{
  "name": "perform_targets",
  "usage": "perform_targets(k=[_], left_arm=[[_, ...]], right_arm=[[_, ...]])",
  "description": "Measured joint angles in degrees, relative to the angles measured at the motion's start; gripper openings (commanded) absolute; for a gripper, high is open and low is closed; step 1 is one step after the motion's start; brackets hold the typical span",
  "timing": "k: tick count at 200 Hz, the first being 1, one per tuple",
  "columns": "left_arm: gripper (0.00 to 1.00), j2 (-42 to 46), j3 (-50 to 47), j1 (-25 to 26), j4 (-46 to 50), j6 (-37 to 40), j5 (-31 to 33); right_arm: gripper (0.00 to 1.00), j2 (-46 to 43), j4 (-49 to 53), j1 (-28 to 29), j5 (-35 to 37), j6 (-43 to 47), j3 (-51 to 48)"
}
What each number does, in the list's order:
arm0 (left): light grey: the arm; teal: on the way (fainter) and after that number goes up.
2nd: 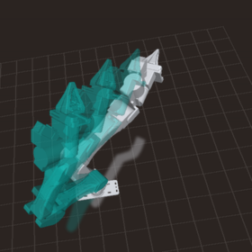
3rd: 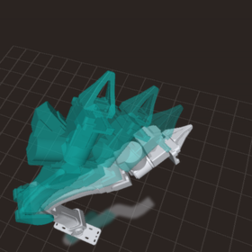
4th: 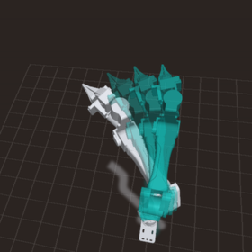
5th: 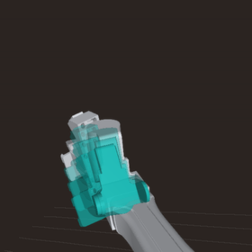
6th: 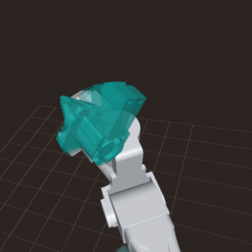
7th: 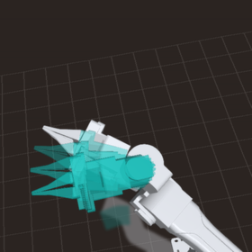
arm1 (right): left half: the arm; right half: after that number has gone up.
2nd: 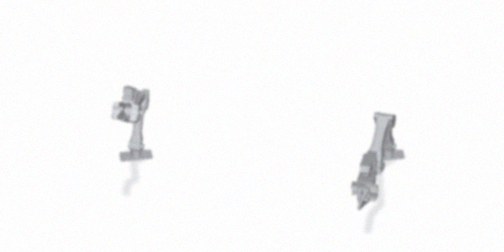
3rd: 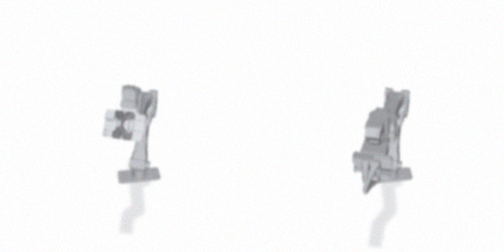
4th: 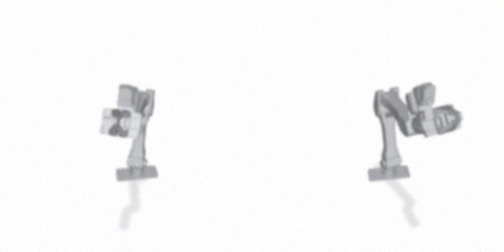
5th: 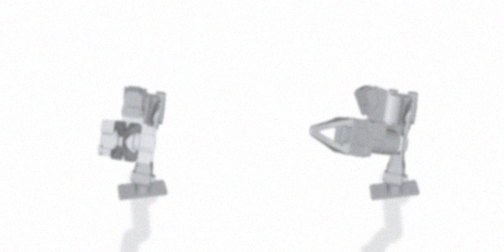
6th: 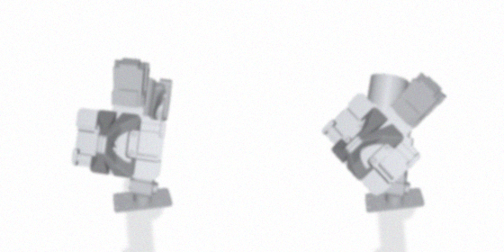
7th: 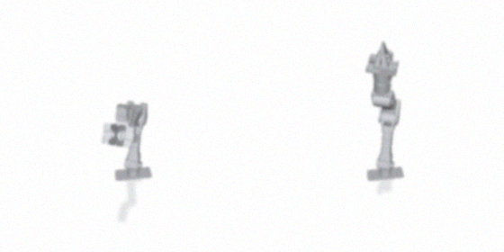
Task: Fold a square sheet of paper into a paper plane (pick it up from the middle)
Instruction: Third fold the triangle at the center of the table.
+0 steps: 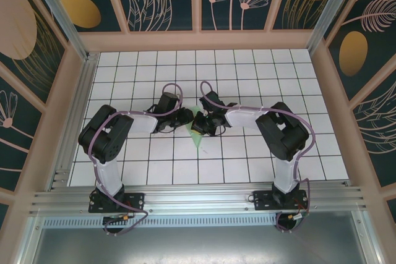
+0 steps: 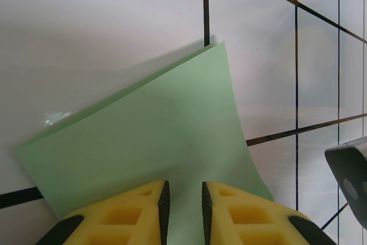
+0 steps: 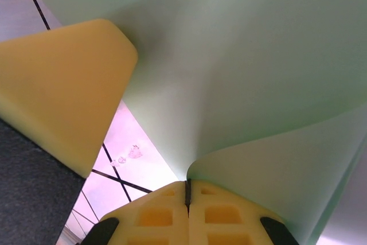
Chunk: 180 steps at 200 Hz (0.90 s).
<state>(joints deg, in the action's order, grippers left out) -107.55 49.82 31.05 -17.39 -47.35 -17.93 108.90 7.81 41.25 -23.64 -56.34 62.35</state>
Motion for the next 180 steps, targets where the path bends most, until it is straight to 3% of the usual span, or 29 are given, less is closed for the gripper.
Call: perform_targets(k=[72,180], left_arm=[[0.26,0.00,0.00,0.00,0.00,0.00,-0.02],[0.26,0.02,0.55,-0.59,0.79,-0.20,0.44]], right_arm=[[0.05,0.02,0.02,0.00,0.24,0.02,0.00],[0.33,1.05,-0.85,0.00,-0.37,0.00,0.02]])
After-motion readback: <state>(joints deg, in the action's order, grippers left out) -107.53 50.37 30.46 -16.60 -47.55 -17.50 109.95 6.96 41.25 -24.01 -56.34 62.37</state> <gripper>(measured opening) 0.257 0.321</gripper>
